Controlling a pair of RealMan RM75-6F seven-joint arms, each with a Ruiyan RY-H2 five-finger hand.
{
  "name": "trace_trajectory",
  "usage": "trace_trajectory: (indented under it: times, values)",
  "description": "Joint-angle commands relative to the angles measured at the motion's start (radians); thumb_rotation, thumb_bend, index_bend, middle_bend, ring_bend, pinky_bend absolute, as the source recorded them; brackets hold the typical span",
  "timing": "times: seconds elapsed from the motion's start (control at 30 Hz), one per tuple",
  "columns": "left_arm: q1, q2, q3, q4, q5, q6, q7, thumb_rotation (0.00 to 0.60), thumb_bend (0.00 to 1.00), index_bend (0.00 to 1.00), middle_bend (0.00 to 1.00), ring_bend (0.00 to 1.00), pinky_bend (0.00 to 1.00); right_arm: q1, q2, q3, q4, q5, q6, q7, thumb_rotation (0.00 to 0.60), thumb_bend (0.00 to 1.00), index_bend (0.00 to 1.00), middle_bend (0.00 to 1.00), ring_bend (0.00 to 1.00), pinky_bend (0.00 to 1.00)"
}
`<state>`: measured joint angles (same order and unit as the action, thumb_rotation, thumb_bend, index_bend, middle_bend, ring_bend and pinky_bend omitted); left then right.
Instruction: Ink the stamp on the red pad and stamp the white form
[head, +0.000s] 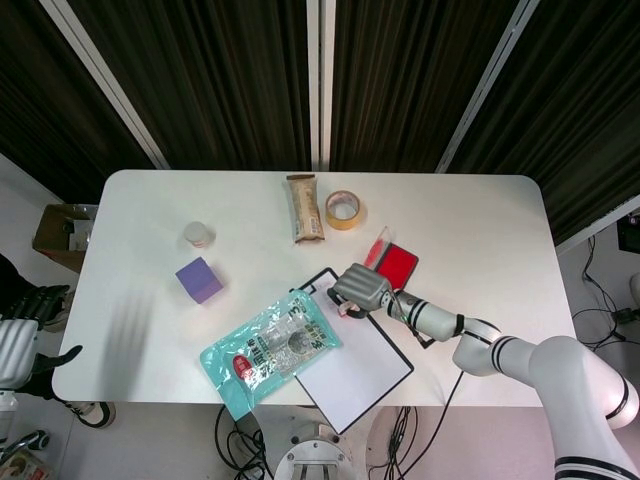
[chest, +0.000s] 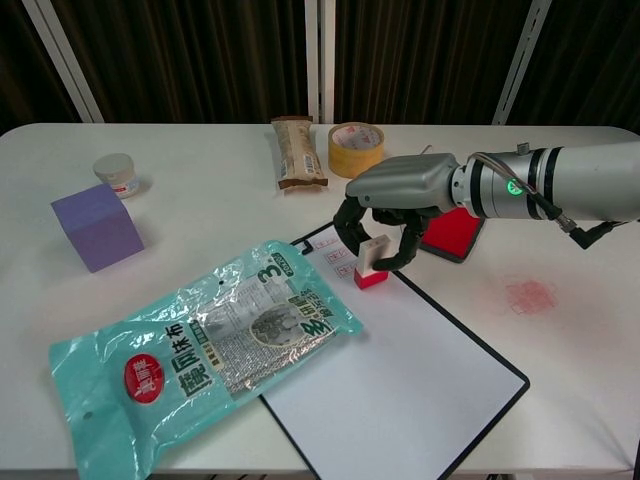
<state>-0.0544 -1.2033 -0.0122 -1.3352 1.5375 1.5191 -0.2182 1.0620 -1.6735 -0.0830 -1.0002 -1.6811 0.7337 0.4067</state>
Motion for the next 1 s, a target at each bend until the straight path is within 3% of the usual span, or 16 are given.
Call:
trace_trajectory:
  times: [0.03, 1.0]
  values:
    - [0.0, 0.001, 0.0, -0.001, -0.001, 0.0, 0.001, 0.6, 0.0, 0.16, 0.16, 0.13, 0.24, 0.002, -0.003, -0.001, 0.004, 0.0, -0.001, 0.002, 0.6, 0.41, 1.0, 0.87, 0.88, 1.0]
    - [0.002, 0.003, -0.001, 0.005, -0.004, -0.001, -0.008, 0.6, 0.0, 0.16, 0.16, 0.13, 0.24, 0.003, -0.041, -0.018, 0.044, 0.007, -0.017, -0.018, 0.6, 0.42, 1.0, 0.87, 0.88, 1.0]
